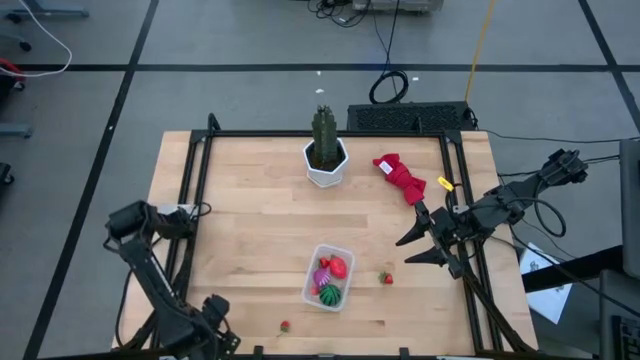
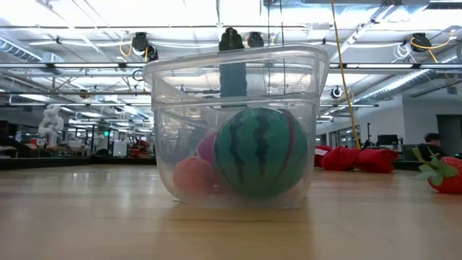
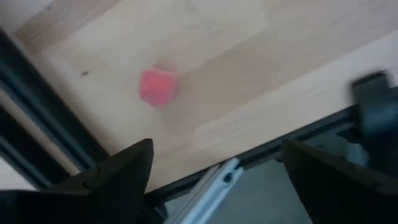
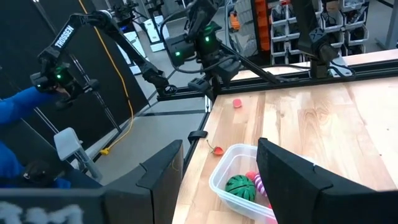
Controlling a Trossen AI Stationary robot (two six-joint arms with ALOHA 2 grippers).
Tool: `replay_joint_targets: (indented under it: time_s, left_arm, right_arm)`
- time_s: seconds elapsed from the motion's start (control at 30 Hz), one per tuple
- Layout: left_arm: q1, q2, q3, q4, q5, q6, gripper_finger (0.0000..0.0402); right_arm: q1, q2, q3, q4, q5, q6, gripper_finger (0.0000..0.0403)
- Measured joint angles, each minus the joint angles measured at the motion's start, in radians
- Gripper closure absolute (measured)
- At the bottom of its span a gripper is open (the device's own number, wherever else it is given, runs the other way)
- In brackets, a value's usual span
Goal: Pick and placing Produce into tupperware
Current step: Put the pink peach into the transparent bin
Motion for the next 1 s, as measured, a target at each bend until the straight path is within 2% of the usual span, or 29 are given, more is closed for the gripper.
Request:
replay_joint_targets:
  time_s: [0.2, 0.73, 1.0]
  left_arm:
    - [-0.022, 0.014, -0.029, 0.001, 0.030, -0.060, 0.0043]
    - [-0.002, 0.013, -0.172, 0.068, 0.046, -0.049, 0.0043]
    - [-0.003, 0.013, -0.184, 0.067, 0.033, -0.045, 0.0043]
  right_arm:
    - [0.000, 0.000, 0.000, 0.000, 0.000, 0.000, 0.0206]
    - [0.000, 0.000, 0.000, 0.000, 0.000, 0.001, 0.0206]
    - [0.000, 0.000, 0.000, 0.000, 0.000, 0.001, 0.0206]
